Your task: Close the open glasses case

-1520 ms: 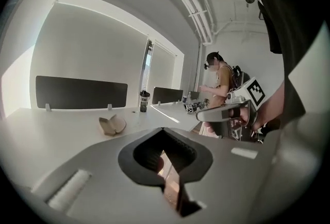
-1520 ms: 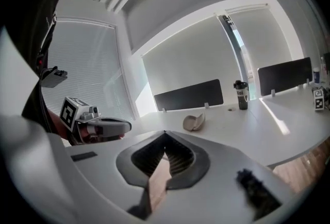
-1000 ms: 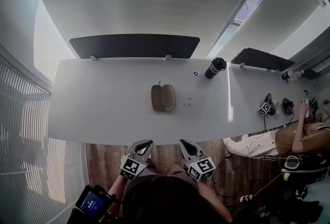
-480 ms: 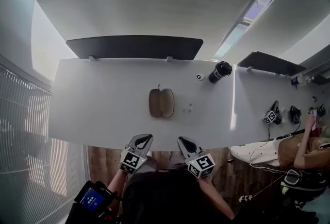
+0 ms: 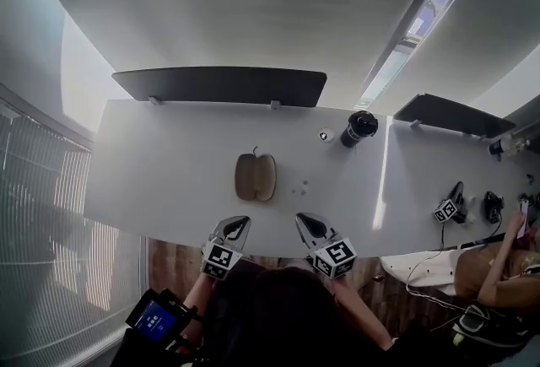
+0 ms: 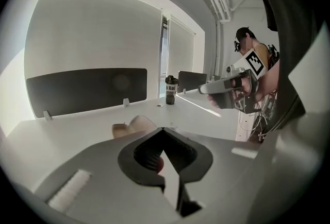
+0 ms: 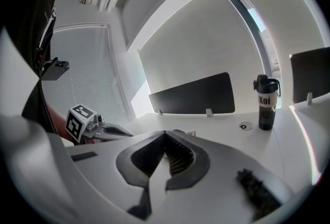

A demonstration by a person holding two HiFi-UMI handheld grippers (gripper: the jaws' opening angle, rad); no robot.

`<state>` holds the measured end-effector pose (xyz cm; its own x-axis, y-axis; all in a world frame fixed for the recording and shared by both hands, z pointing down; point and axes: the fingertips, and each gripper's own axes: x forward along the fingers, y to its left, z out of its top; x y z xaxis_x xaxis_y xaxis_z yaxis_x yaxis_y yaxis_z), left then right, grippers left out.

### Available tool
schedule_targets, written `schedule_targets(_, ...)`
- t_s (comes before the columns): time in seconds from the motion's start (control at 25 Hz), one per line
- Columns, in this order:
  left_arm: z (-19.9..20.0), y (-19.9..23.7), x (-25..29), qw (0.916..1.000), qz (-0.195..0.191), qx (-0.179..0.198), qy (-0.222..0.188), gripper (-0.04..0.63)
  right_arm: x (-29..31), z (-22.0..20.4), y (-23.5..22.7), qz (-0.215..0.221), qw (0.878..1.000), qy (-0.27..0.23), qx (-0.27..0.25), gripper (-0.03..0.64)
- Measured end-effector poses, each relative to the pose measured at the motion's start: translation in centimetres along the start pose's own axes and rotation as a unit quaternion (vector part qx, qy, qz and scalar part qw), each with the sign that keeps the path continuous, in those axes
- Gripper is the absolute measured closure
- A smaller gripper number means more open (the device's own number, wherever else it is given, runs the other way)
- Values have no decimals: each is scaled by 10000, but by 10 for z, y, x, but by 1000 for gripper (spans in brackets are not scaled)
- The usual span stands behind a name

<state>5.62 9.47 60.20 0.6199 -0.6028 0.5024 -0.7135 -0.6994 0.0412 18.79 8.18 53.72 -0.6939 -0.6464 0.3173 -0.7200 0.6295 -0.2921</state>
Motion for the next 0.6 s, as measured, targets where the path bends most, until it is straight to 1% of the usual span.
schedule_targets(0.16,-12,12,2,9999,-52,-102,65,589,3,-4,-10,-177,9998,124,38,618)
schedule_targets(0.28,-19,38,9,9996,-213,-182,57,589,21,-7,-11,-388,9989,251,116,618)
schedule_targets(0.36,-22,56,13,9988,-364,-316,70,589,32,-2,-10,-587,9975,264,282,618)
schedule_targets(0.48,-30,75,22,9969,-608,-462,181,589,43,0,-12,-1014,9927,179,633,618)
schedule_targets(0.6,-34,84,37,9948,-895,-429,227,589,50,9,-14,-1388,9873,-28,774,618)
